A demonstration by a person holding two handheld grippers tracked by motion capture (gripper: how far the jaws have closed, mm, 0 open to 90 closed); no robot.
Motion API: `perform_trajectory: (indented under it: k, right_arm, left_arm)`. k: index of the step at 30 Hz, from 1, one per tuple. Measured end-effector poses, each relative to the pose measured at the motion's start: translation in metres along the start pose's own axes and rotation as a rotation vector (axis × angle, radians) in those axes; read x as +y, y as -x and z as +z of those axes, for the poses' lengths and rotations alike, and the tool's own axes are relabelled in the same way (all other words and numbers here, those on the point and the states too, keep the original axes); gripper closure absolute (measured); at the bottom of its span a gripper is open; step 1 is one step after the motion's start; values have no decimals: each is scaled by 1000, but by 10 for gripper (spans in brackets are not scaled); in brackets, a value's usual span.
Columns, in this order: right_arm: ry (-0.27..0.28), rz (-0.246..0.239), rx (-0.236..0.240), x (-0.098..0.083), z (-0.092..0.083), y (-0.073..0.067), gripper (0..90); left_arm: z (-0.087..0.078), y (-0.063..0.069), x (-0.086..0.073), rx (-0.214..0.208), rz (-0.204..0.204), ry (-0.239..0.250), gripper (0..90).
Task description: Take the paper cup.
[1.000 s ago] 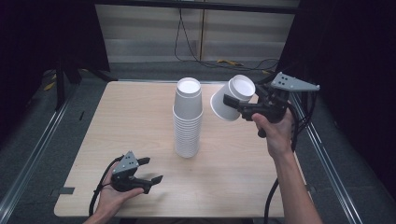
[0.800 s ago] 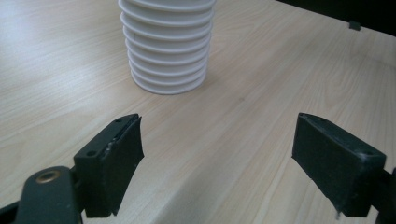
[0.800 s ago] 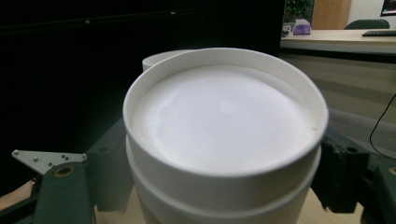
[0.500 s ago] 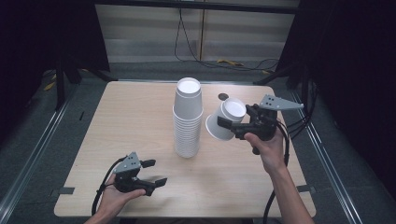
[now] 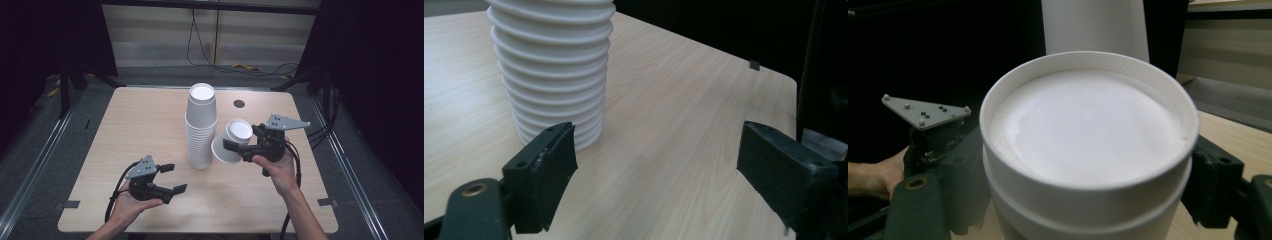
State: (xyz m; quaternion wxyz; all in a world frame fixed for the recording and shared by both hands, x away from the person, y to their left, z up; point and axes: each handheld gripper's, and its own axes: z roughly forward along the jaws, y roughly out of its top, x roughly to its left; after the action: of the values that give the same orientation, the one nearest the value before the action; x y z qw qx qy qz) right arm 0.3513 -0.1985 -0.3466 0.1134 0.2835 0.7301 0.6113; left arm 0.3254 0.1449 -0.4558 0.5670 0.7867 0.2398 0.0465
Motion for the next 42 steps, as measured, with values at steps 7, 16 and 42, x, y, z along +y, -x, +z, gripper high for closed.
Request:
perform_trajectory:
  k: [7,16,42]
  right_arm:
    - [-41,3,27,-11,10,-4,212]
    - [-56,28,53,-30,17,-3,212]
    - [-124,46,151,-58,42,-23,216]
  left_arm:
    - [15,5,24,-32,30,23,162]
    - [27,9,41,-43,66,57,160]
    - [37,16,23,-124,79,75,156]
